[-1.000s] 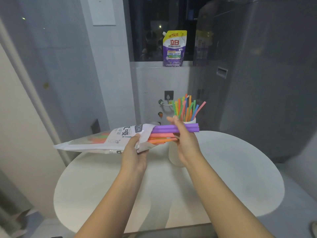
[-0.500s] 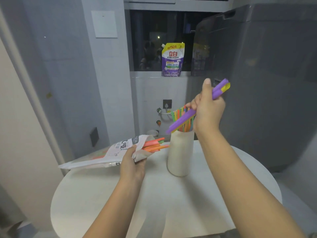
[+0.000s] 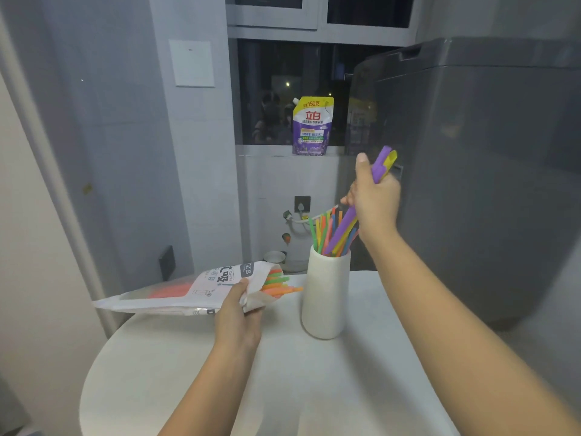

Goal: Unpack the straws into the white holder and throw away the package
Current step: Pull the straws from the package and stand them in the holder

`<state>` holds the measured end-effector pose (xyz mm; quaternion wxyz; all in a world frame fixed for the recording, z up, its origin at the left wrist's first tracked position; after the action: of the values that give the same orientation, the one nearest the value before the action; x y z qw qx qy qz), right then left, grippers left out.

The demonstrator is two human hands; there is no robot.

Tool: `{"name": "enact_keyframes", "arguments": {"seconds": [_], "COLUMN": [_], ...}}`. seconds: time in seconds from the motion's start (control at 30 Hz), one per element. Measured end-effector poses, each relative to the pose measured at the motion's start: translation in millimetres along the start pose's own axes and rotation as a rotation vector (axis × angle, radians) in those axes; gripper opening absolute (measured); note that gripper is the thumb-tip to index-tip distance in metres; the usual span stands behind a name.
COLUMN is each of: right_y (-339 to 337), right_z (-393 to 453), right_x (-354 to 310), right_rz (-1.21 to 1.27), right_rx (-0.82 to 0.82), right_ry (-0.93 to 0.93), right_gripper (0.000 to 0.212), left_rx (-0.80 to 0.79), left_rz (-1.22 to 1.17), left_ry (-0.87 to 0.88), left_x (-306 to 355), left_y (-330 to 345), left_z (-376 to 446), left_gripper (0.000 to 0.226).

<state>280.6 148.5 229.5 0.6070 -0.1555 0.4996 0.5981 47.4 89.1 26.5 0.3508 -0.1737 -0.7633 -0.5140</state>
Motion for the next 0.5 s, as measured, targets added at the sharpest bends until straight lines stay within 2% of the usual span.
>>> {"name": "enact_keyframes", "arguments": {"seconds": [0.1, 0.17, 0.23, 0.37, 0.43, 0.5], "right_y": [3.8, 3.6, -0.3, -9.1, 0.0, 13.2], "right_z": [-5.1, -8.4, -12.1, -18.1, -24.5, -34.7], "right_x": [22.4, 32.6, 35.4, 23.8, 21.5, 32.1], "right_rz": [-0.217, -0.360, -0.363, -0.184, -0.321, -0.624], "right_rx": [-0.088, -0.131, -0.120, -0.089, -0.210, -0.373], "right_ry": [0.048, 0.011, -0.045, -0.160, -0.239, -0.309], "right_gripper": [0.040, 0.032, 0.024, 0.052, 0.044, 0.032], "left_rx": [0.007, 0.007, 0.010, 0.016, 0.011, 0.014], "left_rz": [0.015, 0.009, 0.009, -0.015, -0.016, -0.010], "left_ry": [0.003, 0.006, 0.007, 0.022, 0.024, 0.022], "left_x": [1.6, 2.9, 3.4, 4.0, 4.2, 4.1], "left_y": [-0.5, -0.7, -0.3, 1.9, 3.2, 3.1], "left_z": [-0.3, -0.4, -0.4, -1.2, -1.4, -0.7], "left_gripper": [0.046, 0.047, 0.047, 0.043, 0.045, 0.047]}}
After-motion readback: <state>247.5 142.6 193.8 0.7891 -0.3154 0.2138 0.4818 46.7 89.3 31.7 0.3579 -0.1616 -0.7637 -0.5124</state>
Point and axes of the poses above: each hand's wrist, its own z-axis towards the middle knuckle, its own y-axis out of the palm, x = y × z, the point moved 9 cm from there along z, towards the middle knuckle, and after that the axes turned 15 degrees about z, right-handed, at the moved point
